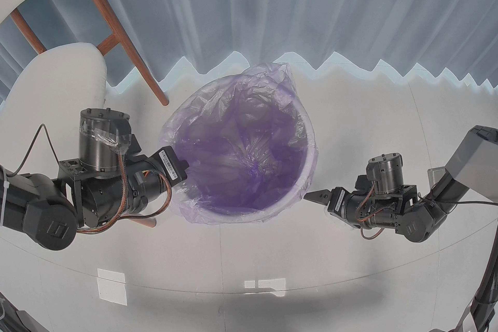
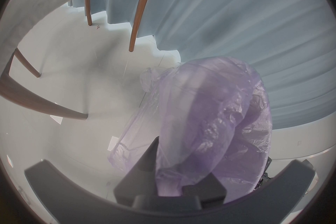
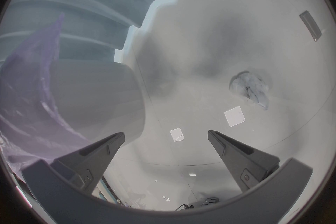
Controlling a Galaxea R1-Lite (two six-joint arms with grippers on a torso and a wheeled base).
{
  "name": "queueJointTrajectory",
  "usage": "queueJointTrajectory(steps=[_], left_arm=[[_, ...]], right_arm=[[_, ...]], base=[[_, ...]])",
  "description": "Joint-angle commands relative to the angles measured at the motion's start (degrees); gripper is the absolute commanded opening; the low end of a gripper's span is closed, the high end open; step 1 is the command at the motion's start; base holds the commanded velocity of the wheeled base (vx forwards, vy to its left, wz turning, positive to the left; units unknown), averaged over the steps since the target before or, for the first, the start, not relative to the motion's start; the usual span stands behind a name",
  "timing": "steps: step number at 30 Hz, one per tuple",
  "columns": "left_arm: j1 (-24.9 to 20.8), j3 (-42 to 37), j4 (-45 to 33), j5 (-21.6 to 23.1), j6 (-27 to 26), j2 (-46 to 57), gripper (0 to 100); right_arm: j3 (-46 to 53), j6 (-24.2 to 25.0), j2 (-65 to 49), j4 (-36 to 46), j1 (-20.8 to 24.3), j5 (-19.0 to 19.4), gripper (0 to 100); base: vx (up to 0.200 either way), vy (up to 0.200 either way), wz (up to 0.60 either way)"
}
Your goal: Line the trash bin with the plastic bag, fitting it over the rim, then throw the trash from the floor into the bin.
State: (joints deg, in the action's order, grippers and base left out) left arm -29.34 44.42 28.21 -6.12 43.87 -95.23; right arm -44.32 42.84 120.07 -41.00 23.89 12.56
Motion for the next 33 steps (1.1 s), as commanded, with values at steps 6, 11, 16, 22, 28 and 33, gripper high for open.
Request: queueJointTrajectory(steps=[6,11,16,22,28,33], left_arm=[[-0.10,0.14,0.09,0.06,0.25,0.66,0],[-0.19,0.84,0.09,0.23,2.80,-1.36,0],[-2.74,6.11,-0.52,-0.03,13.69,-6.10,0],[-3.70,7.08,-0.52,-0.30,15.28,-7.69,0],[-3.70,6.99,-0.61,-0.38,15.28,-7.60,0],[-3.70,7.08,-0.61,-0.47,15.28,-7.69,0]], right_arm=[[2.93,1.99,-0.09,-0.05,-1.31,-1.48,100],[12.95,4.80,-9.76,-1.54,7.57,-1.48,100],[18.40,12.36,-9.15,-14.37,16.80,-4.03,100],[17.25,19.65,-4.40,-24.04,18.21,-9.30,100],[15.32,19.83,-5.28,-24.75,17.42,-9.30,100],[15.15,19.48,-5.37,-26.42,17.68,-9.30,100]], base=[[0.000,0.000,0.00],[0.000,0.000,0.00],[0.000,0.000,0.00],[0.000,0.000,0.00],[0.000,0.000,0.00],[0.000,0.000,0.00]])
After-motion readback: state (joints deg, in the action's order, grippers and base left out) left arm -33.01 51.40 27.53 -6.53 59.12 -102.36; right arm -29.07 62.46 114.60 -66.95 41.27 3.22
